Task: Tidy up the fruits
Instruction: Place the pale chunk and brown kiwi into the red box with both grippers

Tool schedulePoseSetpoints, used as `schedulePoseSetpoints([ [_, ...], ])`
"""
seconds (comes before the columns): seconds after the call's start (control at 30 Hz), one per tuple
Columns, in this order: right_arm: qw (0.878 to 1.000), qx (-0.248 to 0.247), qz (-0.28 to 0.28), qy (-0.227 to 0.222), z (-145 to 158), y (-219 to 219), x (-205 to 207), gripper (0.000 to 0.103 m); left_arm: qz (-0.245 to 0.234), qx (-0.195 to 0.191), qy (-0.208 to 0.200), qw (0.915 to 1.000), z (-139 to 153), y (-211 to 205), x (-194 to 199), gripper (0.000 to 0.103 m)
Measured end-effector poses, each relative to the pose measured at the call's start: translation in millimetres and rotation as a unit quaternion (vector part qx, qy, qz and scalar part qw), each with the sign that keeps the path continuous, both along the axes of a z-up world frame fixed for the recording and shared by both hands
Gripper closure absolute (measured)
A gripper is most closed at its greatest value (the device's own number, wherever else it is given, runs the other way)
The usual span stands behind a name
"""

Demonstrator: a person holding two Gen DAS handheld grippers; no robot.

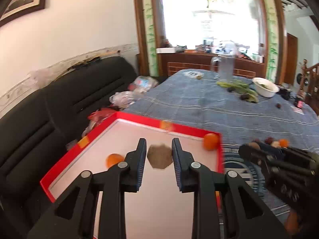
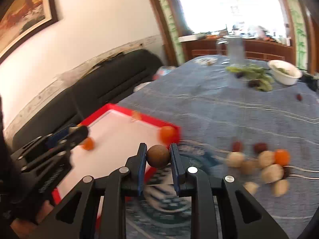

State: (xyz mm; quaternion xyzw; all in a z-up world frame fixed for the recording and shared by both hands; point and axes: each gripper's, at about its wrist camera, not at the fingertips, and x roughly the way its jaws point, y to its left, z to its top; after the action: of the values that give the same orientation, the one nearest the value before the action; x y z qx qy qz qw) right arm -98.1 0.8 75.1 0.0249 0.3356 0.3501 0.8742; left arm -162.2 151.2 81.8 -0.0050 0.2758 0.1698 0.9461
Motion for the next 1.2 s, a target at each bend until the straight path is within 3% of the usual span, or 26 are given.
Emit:
schedulePoseSetpoints([
  [0.27,0.998,-0.022,0.057,-0.001,-18,38,-19,0.081,0.054,-0.004,0.027,0.9982,-22,42,0,0.075],
  [0.6,0.993,-0.027,0.097,0.061,-34,49,-10,0.081,0.063,-0.008,0.039,0.9972,-32,54,1,0.075],
  [0.73,0.993,-0.030,0.104,0.050,-32,50,-15,0.070,0.065,-0.009,0.044,0.9969,-33,55,2,0.075],
  [0.77,0.993,-0.030,0.104,0.047,-31,50,-16,0.068,0.065,-0.007,0.045,0.9968,-33,54,3,0.075],
  [0.83,0.995,-0.025,0.094,0.032,-27,45,-18,0.052,0.066,-0.004,0.048,0.9967,-33,53,4,0.075],
  [0.9,0.997,-0.015,0.078,0.025,-23,39,-16,0.047,0.067,-0.003,0.051,0.9965,-33,53,4,0.075],
  [1.03,0.998,0.014,0.049,0.041,-19,19,-6,0.047,0.069,-0.003,0.060,0.9958,-34,51,4,0.075],
  [1.2,0.998,0.043,0.018,0.047,-10,-15,1,0.047,0.033,-0.015,0.080,0.9962,-32,34,5,0.070],
])
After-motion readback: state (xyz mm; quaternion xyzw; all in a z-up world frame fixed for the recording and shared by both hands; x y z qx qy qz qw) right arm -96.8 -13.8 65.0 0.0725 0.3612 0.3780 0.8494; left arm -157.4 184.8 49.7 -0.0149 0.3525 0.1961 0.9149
